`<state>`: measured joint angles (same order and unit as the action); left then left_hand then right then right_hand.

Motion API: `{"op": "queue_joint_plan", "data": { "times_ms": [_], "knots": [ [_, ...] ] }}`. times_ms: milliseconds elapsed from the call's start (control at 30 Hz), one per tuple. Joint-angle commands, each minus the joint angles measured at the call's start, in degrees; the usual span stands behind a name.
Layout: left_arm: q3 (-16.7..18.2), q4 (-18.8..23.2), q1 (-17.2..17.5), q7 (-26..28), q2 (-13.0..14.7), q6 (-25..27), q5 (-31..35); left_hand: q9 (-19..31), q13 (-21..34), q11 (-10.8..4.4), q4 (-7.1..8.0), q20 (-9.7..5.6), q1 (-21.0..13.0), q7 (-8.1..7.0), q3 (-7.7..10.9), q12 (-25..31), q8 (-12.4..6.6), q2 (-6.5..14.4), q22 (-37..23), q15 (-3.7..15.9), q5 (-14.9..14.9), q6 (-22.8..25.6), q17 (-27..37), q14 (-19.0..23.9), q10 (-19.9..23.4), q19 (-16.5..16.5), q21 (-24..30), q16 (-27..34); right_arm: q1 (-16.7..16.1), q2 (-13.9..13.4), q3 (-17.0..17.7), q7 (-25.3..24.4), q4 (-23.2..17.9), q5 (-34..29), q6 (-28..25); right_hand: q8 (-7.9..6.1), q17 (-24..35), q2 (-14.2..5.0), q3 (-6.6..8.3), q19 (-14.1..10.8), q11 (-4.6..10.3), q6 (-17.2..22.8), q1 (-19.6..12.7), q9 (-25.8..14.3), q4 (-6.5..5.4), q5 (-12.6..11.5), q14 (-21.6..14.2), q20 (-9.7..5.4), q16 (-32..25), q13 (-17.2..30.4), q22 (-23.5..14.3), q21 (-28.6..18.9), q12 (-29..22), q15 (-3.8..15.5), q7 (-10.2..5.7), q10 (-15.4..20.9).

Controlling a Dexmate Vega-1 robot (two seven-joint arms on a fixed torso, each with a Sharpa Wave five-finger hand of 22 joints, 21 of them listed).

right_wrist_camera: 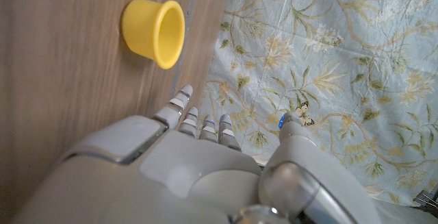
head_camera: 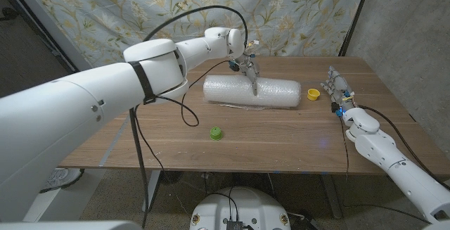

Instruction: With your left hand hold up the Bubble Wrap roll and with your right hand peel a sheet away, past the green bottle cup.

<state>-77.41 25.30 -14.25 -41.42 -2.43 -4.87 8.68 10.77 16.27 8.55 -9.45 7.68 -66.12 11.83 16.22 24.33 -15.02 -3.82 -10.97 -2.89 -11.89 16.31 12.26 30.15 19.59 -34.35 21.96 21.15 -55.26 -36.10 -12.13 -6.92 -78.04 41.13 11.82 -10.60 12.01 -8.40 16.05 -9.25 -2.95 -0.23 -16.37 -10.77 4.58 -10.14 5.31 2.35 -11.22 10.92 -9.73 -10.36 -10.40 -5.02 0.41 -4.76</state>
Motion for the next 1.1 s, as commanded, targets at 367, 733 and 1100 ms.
{"op": "queue_joint_plan", "data": {
  "times_ms": [367, 733, 1100],
  "knots": [
    [3.51, -4.19, 0.3, -1.19, -0.77, -3.73, -1.67, 0.91, 6.03, -8.64, 0.11, -7.59, -11.44, -4.07, -1.86, 7.91, -5.24, 2.56, -0.85, 12.35, 1.45, 19.43, 5.55, 18.43, 19.07, -13.64, 8.38, 12.56, -0.91, 1.26, 0.09, 0.13, 0.73, 1.24, 0.58, -0.23, 0.11, 0.25, 0.17, -0.02, 0.08, -0.72, 0.61, -0.35, 0.06, 0.06, 0.59, 0.31, -0.35, 0.14, -0.13, -0.43, -0.45, -0.25, -0.1, -0.64],
    [6.63, -3.93, 0.02, -5.27, 0.52, -4.64, -3.6, 1.3, 8.25, -10.57, 0.2, -9.06, -13.92, -5.43, -1.93, 9.8, -7.05, 3.78, -0.89, 14.27, 1.34, 24.73, 6.75, 22.31, 22.76, -15.51, 10.75, 14.11, -2.12, 0.93, 0.34, -0.19, -0.58, 1.59, 0.32, -0.28, 0.11, 0.25, 0.18, -0.01, 0.08, -0.81, 0.7, -0.35, 0.08, 0.06, 0.53, 0.3, -0.44, 0.14, -0.14, -0.48, -0.5, -0.19, -0.05, -0.74],
    [9.54, -2.14, -0.05, -12.19, 2.82, -4.82, -4.63, 1.48, 8.88, -10.58, 0.48, -9.08, -14.1, -5.51, -1.94, 9.94, -6.99, 4.28, -0.87, 14.23, 1.34, 24.66, 7.08, 22.36, 22.79, -15.11, 11.08, 13.89, -1.46, 0.0, -0.11, 0.42, -1.89, 0.75, -0.18, -0.31, 0.1, 0.22, 0.22, 0.13, 0.19, -0.87, 0.74, -0.35, 0.11, 0.05, 0.59, 0.17, -0.46, 0.14, -0.14, -0.47, -0.48, -0.14, 0.0, -0.97]
  ]
}}
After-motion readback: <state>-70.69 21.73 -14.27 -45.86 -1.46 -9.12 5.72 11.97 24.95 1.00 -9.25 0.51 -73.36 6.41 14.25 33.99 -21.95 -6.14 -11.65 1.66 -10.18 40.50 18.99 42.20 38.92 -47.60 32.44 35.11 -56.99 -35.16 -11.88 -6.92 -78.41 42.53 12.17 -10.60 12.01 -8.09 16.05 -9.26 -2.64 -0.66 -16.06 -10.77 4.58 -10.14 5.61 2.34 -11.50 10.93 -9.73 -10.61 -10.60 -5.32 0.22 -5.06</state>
